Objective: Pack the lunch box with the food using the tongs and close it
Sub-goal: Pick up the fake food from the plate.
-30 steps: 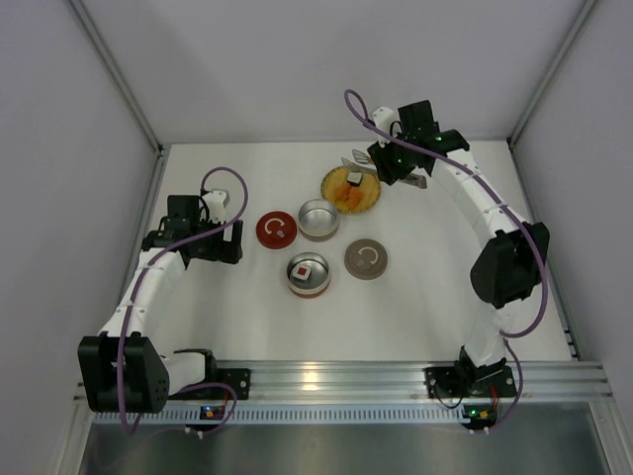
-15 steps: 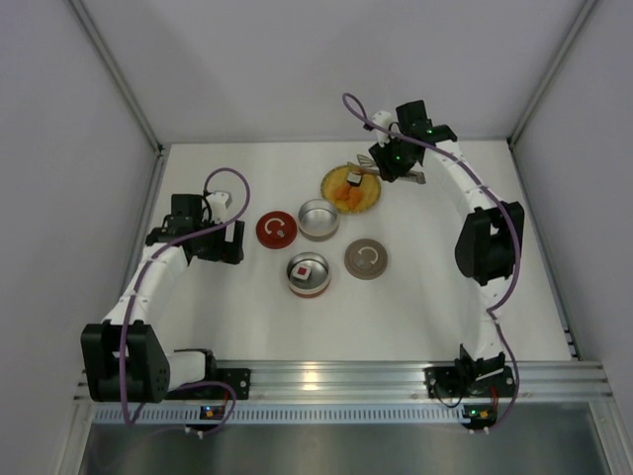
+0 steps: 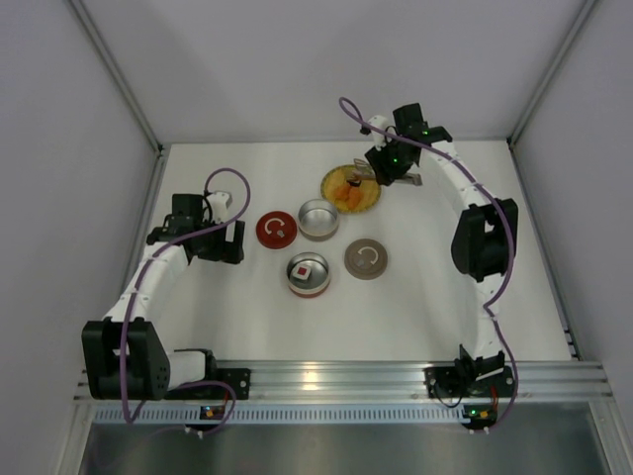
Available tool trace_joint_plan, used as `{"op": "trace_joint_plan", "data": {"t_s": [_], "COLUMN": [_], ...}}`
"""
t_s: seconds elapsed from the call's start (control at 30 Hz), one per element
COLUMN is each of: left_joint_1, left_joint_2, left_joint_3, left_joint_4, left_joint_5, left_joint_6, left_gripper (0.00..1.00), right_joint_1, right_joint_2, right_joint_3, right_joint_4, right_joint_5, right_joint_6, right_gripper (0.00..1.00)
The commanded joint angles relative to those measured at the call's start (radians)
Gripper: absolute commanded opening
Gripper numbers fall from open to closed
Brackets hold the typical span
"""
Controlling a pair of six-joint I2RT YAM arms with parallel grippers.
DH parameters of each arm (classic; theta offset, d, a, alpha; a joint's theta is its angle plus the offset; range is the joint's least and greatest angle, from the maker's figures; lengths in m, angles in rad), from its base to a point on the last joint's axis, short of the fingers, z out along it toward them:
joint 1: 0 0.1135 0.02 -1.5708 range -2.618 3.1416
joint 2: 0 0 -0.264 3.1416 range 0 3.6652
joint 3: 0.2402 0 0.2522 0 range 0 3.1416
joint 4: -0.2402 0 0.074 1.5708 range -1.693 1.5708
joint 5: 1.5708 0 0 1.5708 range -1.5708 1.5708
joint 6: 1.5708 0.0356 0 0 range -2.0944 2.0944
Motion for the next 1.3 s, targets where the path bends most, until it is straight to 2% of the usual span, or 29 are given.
{"op": "trace_joint_plan", "data": {"t_s": [0.0,0.77,0.97,1.13,1.27], "left_joint_1": [-0.002,-0.002,-0.002,-0.001,-0.002], "left_joint_2": [0.007,0.021,0.021,0.016,0.013], "left_joint_3": [-0.014,-0.013,-0.013,-0.013,-0.014], "left_joint_4": [0.046,0.049,0.046,0.048,0.046], "left_joint_5": [0.011,0.008,0.006,0.006,0.006], "left_joint_6": [0.001,-0.004,-0.007,-0.007,-0.007], "left_gripper": [0.98,0.98,0.98,0.98,0.98], "right_joint_1": [-0.009,-0.009,-0.010,-0.015,-0.015], "right_joint_2": [0.013,0.059,0.064,0.059,0.050], "right_joint_3": [0.056,0.042,0.044,0.045,0.044], "right_joint_4": [-0.013,0.007,0.014,-0.001,-0.023], "right_joint_5": [-0.037,0.087,0.153,0.139,0.112], "right_joint_6": [-0.015,-0.062,-0.069,-0.056,-0.050], "right_gripper": [0.48,0.47,0.41,0.36,0.40]}}
